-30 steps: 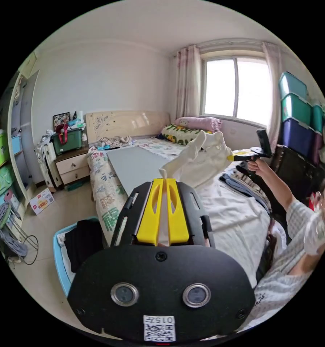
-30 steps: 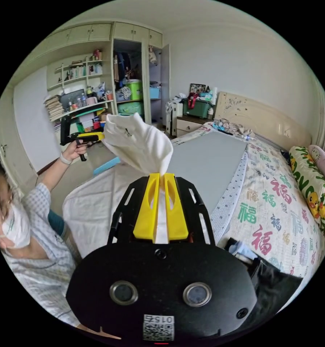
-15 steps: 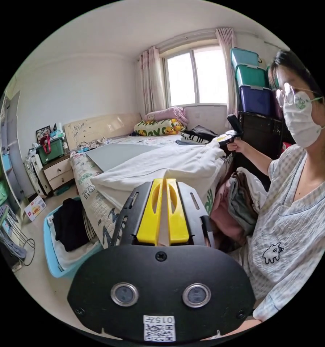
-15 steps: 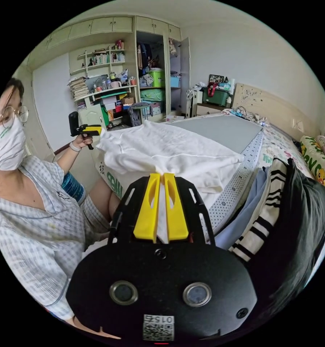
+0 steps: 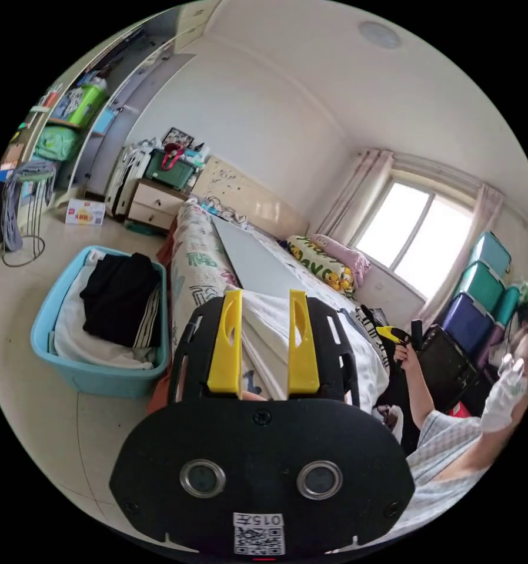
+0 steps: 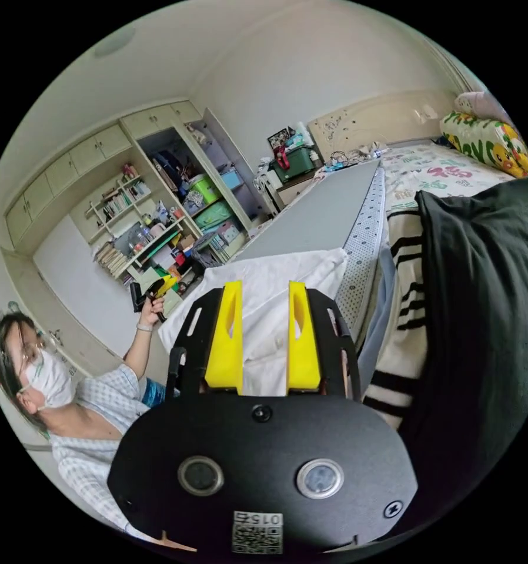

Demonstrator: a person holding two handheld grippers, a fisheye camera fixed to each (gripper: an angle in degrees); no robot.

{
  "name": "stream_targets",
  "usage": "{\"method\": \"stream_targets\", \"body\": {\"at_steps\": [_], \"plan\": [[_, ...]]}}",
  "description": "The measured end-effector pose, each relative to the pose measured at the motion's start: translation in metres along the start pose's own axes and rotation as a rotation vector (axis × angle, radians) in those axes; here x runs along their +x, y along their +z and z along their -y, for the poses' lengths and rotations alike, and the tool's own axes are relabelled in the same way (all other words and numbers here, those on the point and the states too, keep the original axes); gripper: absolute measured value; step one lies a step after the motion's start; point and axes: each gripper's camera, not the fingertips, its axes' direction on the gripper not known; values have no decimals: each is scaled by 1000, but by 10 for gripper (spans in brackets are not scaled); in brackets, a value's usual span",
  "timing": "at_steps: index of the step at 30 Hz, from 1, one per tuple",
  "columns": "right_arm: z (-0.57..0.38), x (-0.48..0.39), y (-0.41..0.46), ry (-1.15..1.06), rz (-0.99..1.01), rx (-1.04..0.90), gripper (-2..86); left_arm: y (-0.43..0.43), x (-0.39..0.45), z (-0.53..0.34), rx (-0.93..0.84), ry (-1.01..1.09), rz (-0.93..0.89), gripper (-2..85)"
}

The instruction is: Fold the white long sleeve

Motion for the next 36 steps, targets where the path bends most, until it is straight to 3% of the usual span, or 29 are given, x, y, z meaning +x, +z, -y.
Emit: {"method": "stream_targets", "body": {"at_steps": [7,11,16,20,27,32,36], "plan": [[71,79,81,218,-105,-98,169,126,-110,50,-243,-175,16,118],[89,97,120,219,-111,-195,140,168,-139,63,-399,-163,-28,95],[98,104,126,250,-146,-191,76,180,-147,78,-470,-89,-15,54],[107,88,119,172,-171,-140,52,153,-128,106,-360,58,22,26],[143,58,123,119,-280,-51,46,139,-105,160,-210,104,79,15],[177,65,152,155,-341,-9,47,171,-114,204,-166,53,111,16],[191,77,197,136,-458,-82,49,213,-127,217,-192,21,144,19]]}}
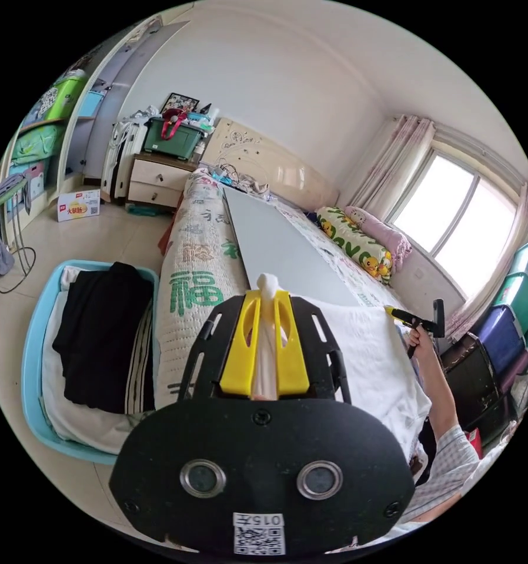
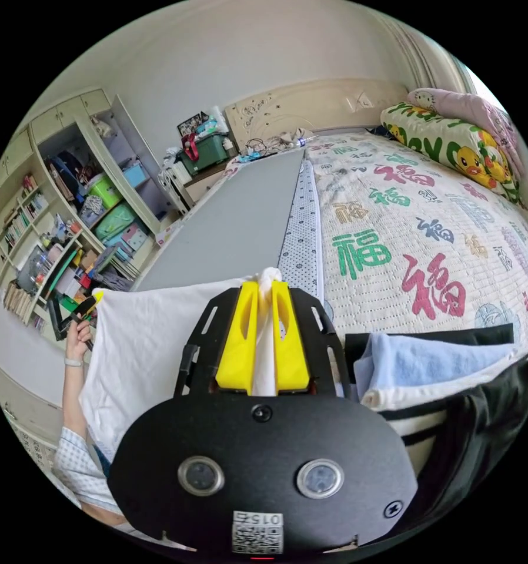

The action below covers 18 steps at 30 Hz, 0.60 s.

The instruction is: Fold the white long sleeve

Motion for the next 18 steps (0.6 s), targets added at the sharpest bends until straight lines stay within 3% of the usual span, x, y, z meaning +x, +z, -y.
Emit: {"method": "stream_targets", "body": {"at_steps": [4,9,13,15,18], "plan": [[1,-12,48,-62,-78,-77,53,33,13,16,-106,43,103,30],[-5,-36,45,-148,-109,-32,59,24,61,33,-63,121,173,57],[-29,-75,21,-329,-258,72,60,-5,137,40,23,352,339,64],[-39,-98,8,-452,-323,89,56,-23,182,41,79,487,297,64],[-57,-130,-23,-605,-218,159,62,-41,262,35,99,751,-32,66]]}}
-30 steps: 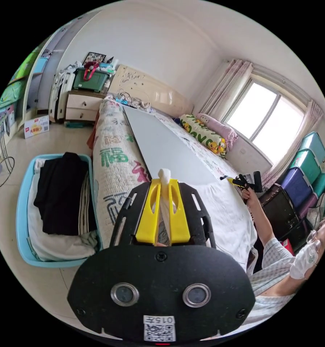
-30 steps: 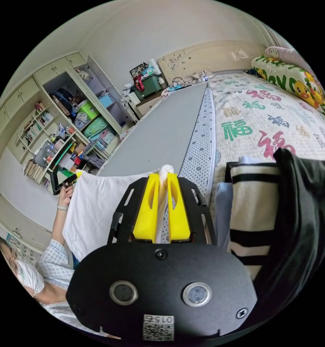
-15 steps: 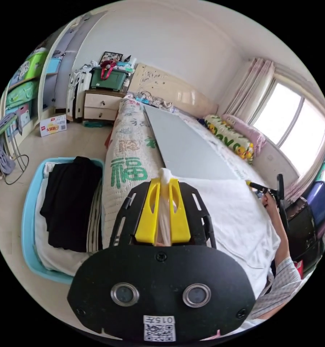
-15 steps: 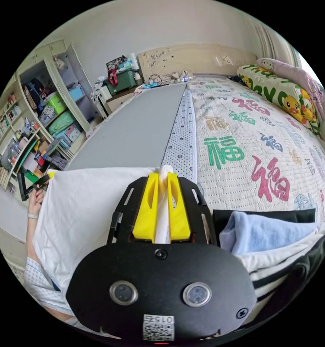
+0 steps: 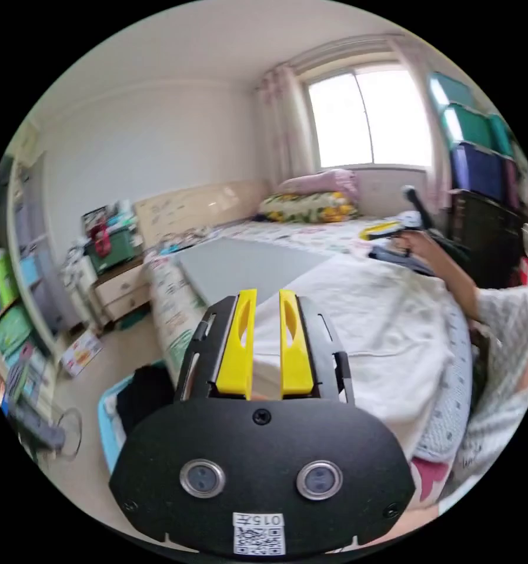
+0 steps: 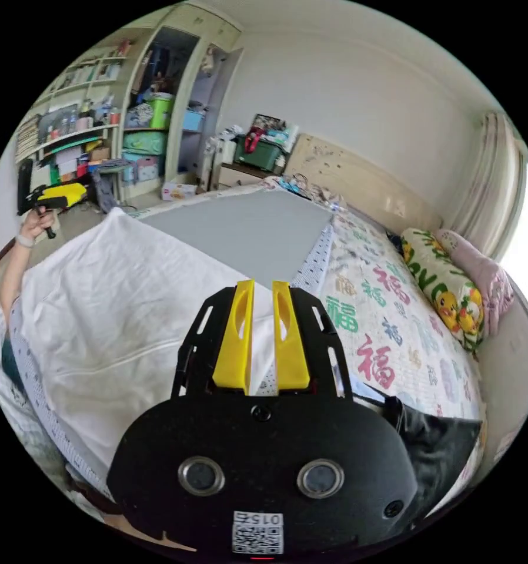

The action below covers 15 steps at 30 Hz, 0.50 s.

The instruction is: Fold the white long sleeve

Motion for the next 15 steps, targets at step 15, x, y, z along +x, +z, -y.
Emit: {"method": "stream_targets", "body": {"at_steps": [15], "plan": [[-16,-116,-22,-969,849,-144,80,121,180,119,-346,627,-721,74]]}}
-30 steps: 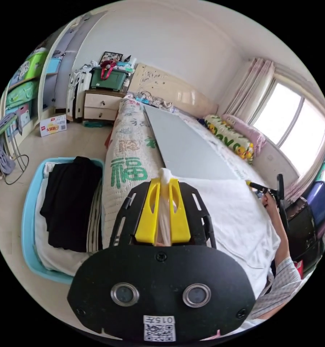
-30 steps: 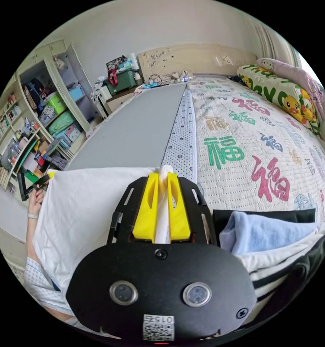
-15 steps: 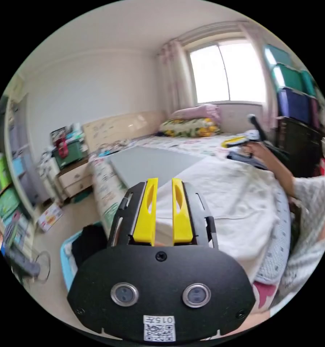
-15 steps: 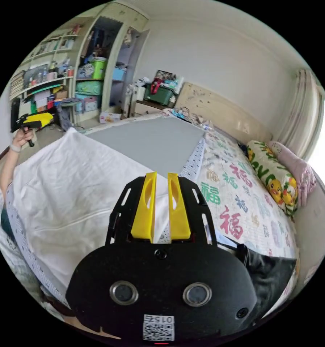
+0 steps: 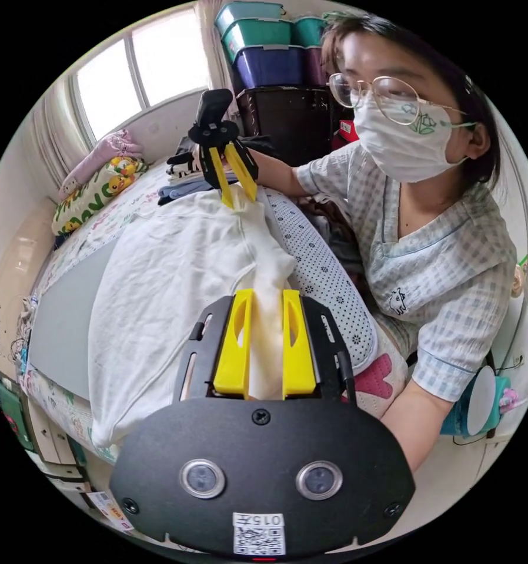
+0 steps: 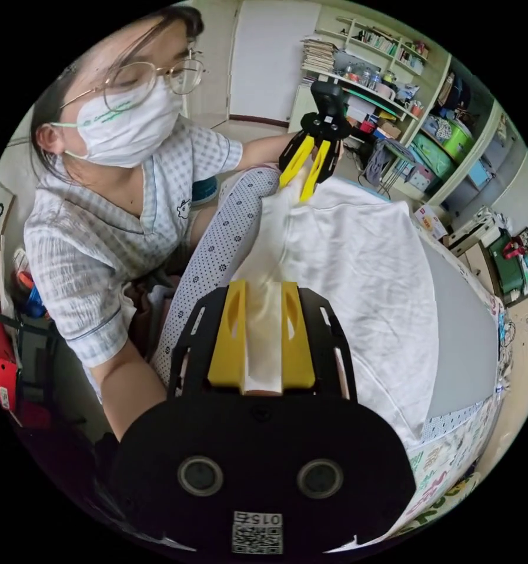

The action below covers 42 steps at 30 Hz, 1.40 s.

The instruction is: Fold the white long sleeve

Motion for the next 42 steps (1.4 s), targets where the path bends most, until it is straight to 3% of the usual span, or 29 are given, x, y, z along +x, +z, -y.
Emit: {"method": "stream_targets", "body": {"at_steps": [3,9,15,26,31,36,38,42], "plan": [[2,10,13,1,80,-36,51,2,-19,11,10,-4,-64,41],[-1,-6,13,-92,-23,-19,35,-7,-24,29,14,56,-14,16],[-2,33,28,99,166,-38,38,-4,-58,34,-11,-13,-78,13],[-18,23,46,-32,160,41,49,-23,-87,22,-3,-8,-77,15],[9,24,63,135,219,-147,45,-34,-93,11,-3,0,-61,16],[32,-42,60,210,-25,-285,25,-48,-108,-9,32,-13,-95,16],[32,-91,54,232,-219,-299,5,-55,-117,-22,51,-29,-124,17],[28,-161,33,249,-318,-140,-8,-67,-121,-36,53,-30,-121,17]]}}
